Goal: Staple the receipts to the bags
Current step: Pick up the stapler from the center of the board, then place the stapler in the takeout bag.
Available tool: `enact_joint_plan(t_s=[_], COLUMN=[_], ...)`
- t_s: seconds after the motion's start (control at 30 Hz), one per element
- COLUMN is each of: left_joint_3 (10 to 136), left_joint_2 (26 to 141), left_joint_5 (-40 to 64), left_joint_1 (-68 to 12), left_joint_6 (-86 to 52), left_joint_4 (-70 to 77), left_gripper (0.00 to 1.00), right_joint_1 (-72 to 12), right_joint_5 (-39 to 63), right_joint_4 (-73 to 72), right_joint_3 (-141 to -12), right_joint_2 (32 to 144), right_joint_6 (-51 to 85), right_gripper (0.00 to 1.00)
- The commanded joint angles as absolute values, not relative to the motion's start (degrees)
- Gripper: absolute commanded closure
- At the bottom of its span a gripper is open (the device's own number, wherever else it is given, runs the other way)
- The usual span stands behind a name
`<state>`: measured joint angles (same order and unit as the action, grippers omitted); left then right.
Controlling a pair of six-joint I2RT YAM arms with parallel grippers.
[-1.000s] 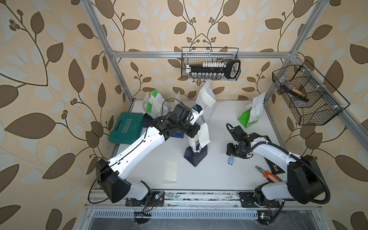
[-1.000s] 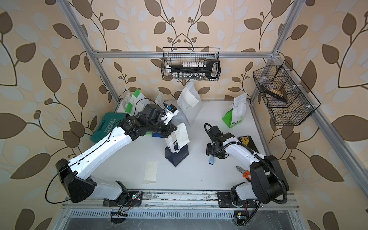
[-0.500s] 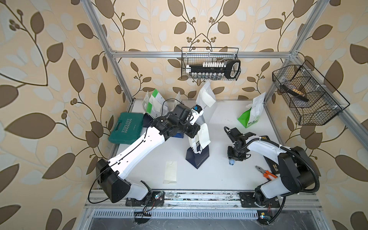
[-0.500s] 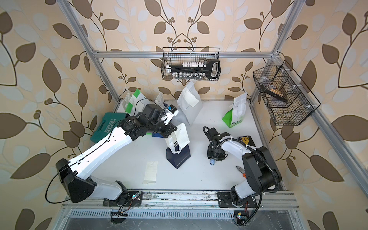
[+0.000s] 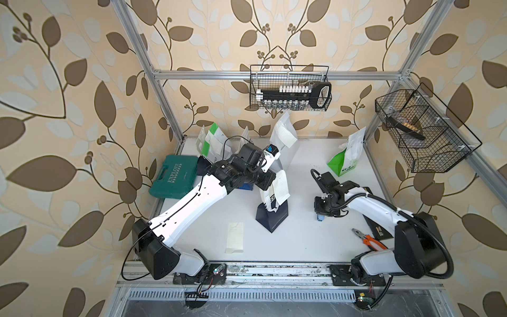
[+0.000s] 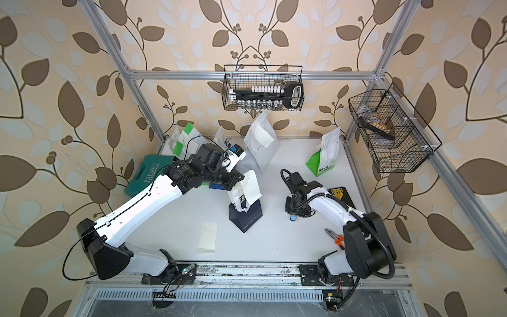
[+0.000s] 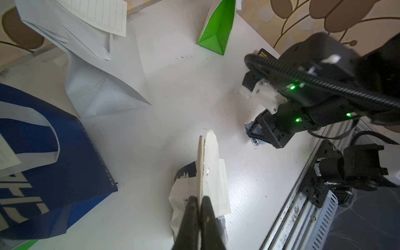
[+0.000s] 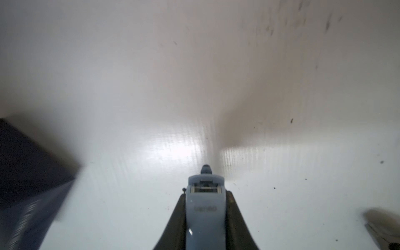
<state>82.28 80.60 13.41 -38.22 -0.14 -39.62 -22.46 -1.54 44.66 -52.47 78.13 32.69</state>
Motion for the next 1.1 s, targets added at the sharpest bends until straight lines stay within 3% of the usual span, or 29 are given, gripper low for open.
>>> enact_joint_plan(t_s=[0.0,0.3,0.67,1.07], left_joint_3=[81.88,81.68,78.89,79.0], left_joint_2=[77.75,76.91,74.61,74.68], left_joint_5=[14.1,17.2,18.98,17.27], left_joint_1=[-38.3,-38.23,-38.23,-38.29], left_joint_6=[-0.38,-1.76,-1.76,-1.45], left_joint_4=[-39.42,-38.08,-34.07,-34.22], left_gripper=[1.0,1.0,1.0,1.0], right_joint_1=[-24.73,-39.51,-39.55,-40.34], right_joint_5=[-2.89,-6.05,-2.8,-1.53], right_joint_4=[42.68,19.93,2.8,3.96], right_joint_3=[-58.14,-66.71,-68.84,-70.64], right_joint_2=[71.04,62.7,70.64,74.44], right_joint_6=[29.36,27.06,33.19,35.16], right_gripper=[1.0,1.0,1.0,1.0])
